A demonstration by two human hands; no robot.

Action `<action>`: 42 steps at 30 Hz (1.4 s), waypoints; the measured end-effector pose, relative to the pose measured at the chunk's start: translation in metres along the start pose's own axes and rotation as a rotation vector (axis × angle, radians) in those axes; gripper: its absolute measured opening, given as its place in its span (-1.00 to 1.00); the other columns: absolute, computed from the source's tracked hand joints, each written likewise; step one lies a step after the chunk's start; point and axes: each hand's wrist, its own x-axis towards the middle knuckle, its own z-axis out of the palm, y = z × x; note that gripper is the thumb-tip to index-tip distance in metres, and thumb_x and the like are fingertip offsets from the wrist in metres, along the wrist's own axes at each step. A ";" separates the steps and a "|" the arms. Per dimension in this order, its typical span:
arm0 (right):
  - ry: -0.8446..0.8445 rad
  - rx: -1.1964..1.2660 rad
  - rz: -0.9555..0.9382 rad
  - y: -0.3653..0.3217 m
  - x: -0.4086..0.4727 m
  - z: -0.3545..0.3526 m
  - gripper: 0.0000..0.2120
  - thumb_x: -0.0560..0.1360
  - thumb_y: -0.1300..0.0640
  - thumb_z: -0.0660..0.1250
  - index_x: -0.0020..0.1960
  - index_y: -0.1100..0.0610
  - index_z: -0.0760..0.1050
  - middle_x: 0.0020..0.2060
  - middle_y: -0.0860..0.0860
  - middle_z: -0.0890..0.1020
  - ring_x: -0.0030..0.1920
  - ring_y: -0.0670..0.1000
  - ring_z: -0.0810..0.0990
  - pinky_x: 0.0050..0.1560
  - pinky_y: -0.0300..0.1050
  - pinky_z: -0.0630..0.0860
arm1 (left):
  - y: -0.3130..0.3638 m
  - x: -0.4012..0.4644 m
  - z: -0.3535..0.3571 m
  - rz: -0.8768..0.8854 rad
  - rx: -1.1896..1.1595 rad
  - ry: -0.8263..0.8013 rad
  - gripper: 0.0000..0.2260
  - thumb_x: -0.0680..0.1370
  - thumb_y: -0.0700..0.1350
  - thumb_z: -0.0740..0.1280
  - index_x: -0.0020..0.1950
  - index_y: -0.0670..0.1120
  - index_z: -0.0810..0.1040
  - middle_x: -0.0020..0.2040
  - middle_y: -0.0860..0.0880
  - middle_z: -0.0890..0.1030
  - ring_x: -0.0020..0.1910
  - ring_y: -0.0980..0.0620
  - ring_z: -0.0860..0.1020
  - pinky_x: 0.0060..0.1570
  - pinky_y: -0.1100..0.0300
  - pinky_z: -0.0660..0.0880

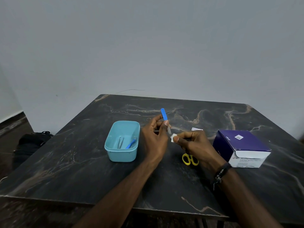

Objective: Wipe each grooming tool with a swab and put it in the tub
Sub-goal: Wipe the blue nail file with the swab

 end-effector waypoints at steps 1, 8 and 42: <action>0.042 0.019 -0.003 0.000 0.001 -0.001 -0.91 0.50 0.24 0.38 -0.08 0.24 0.66 -0.53 -0.16 0.58 -0.49 -0.27 0.49 -0.43 -0.43 0.37 | -0.001 0.000 0.000 0.006 0.003 0.000 -0.84 0.55 -0.15 0.38 0.06 0.10 0.56 -0.19 0.09 0.67 -0.17 0.13 0.65 -0.17 0.08 0.62; 0.227 0.139 -0.039 0.000 0.004 -0.004 -0.88 0.54 0.21 0.34 -0.02 0.23 0.64 -0.54 -0.20 0.56 -0.48 -0.26 0.49 -0.42 -0.39 0.37 | 0.002 -0.009 0.002 -0.116 -0.045 -0.180 -0.76 0.61 -0.19 0.28 0.27 -0.09 0.50 -0.19 -0.13 0.61 -0.39 -0.10 0.65 -0.52 0.14 0.55; 0.178 0.256 -0.008 0.000 0.002 -0.004 -0.82 0.54 0.26 0.31 0.02 0.37 0.60 -0.52 -0.08 0.60 -0.52 -0.22 0.52 -0.48 -0.39 0.42 | -0.006 -0.016 0.004 -0.035 -0.018 -0.507 -0.58 0.58 -0.32 0.26 0.41 -0.05 0.42 -0.19 -0.11 0.68 -0.25 0.00 0.68 -0.29 0.16 0.62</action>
